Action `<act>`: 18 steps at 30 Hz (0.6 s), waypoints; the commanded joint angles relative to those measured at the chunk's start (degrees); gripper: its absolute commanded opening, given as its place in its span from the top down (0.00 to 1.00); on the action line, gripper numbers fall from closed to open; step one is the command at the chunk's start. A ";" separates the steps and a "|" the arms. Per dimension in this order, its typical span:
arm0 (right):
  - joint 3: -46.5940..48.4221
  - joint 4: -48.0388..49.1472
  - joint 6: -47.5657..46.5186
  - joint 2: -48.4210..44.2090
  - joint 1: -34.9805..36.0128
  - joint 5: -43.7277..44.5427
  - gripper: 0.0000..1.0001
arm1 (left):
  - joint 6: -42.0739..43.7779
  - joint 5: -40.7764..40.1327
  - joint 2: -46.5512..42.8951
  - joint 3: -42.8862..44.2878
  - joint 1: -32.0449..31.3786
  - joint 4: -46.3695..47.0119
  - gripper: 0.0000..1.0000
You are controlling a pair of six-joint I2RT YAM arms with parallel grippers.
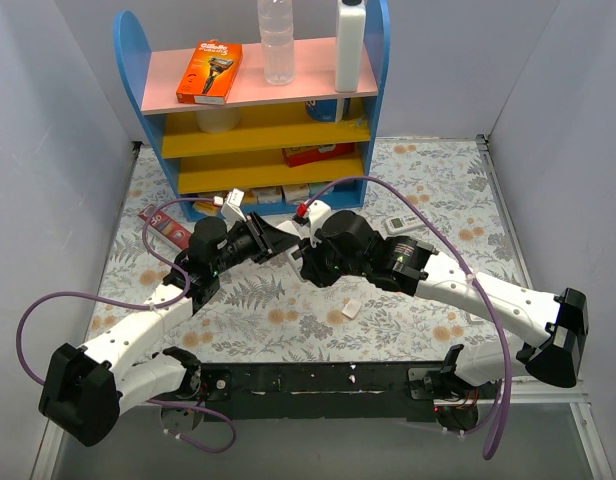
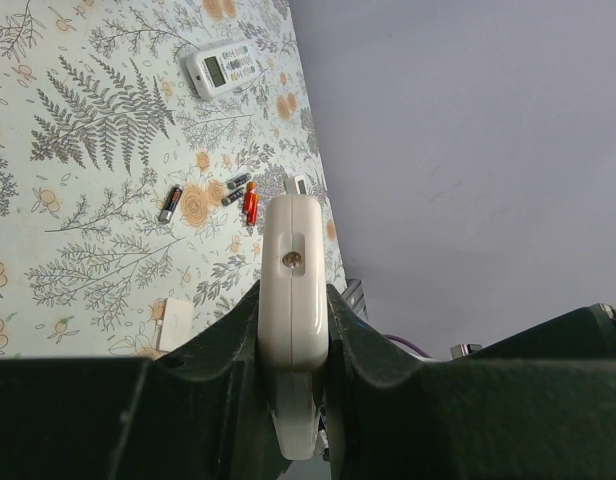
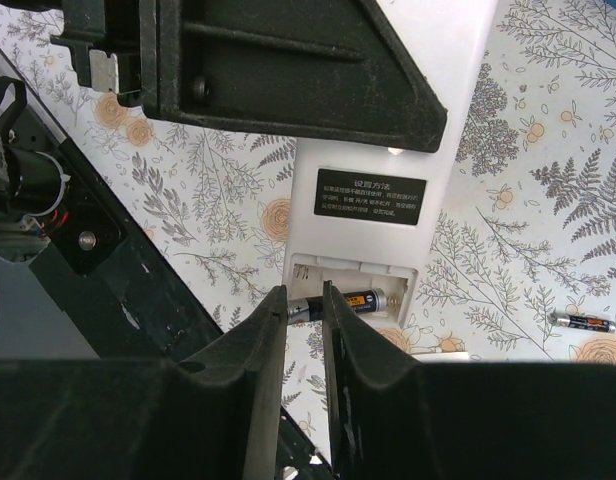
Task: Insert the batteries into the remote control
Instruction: Load the battery into the remote control.
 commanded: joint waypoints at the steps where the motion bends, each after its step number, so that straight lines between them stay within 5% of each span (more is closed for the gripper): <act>1: 1.18 1.57 -0.25 -0.07 0.30 1.09 0.73 | -0.15 -0.10 -2.09 2.15 0.34 0.86 1.00; 18: 4.08 3.34 -1.75 -1.83 0.21 0.22 0.65 | -1.82 -1.06 -2.53 0.04 0.34 1.30 1.00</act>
